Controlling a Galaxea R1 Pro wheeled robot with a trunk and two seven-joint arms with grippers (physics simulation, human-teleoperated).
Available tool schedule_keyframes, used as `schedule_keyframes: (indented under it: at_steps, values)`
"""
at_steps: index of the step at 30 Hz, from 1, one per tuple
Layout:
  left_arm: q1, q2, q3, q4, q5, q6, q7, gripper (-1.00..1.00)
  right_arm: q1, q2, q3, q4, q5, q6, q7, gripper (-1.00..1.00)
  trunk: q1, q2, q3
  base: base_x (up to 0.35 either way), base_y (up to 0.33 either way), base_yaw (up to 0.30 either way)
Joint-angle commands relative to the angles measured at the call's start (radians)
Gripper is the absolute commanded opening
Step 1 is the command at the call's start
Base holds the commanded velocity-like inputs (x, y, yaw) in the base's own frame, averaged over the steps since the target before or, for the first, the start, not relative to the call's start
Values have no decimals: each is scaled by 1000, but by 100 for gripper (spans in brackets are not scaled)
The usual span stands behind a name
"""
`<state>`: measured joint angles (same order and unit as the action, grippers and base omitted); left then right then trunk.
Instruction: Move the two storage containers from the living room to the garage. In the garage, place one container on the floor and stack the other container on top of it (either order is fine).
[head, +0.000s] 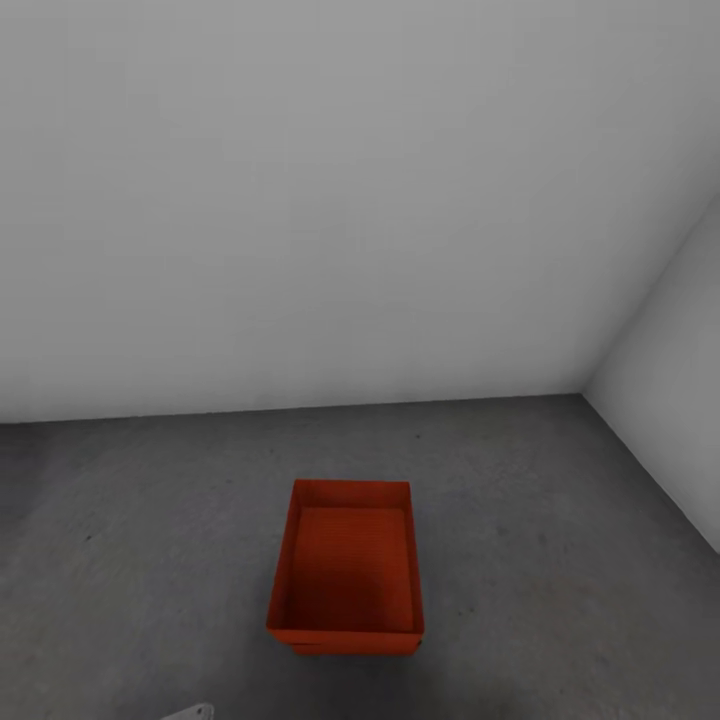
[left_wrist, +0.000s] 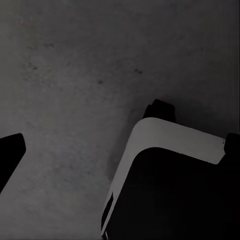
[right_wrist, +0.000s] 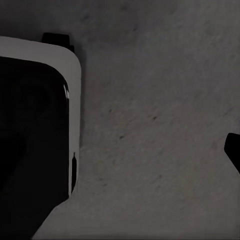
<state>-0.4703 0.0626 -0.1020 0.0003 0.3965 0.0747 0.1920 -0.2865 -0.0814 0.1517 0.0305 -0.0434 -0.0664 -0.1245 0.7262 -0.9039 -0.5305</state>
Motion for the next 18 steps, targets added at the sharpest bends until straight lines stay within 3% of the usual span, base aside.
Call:
schedule_keyframes:
  at_steps: [1,7,13,18]
  values:
    - [-1,-6,-9,0,7,4,-8,100,4,8,7,3,-5,-7,-1,100,-4,7,2,0,0,0]
    - [1,-17,-8,0,9,-12,-40,100,39,41,7,3,-4,-14,0,100,-27,49,25,0,0,35]
    - [21,-16,-8,0,10,-79,-44,100,55,51,7,3,-4,-31,0,100,-50,91,53,0,0,27]
    - [25,-16,-9,0,9,-96,-45,100,84,59,7,3,-4,-41,0,100,-69,126,76,0,0,4]
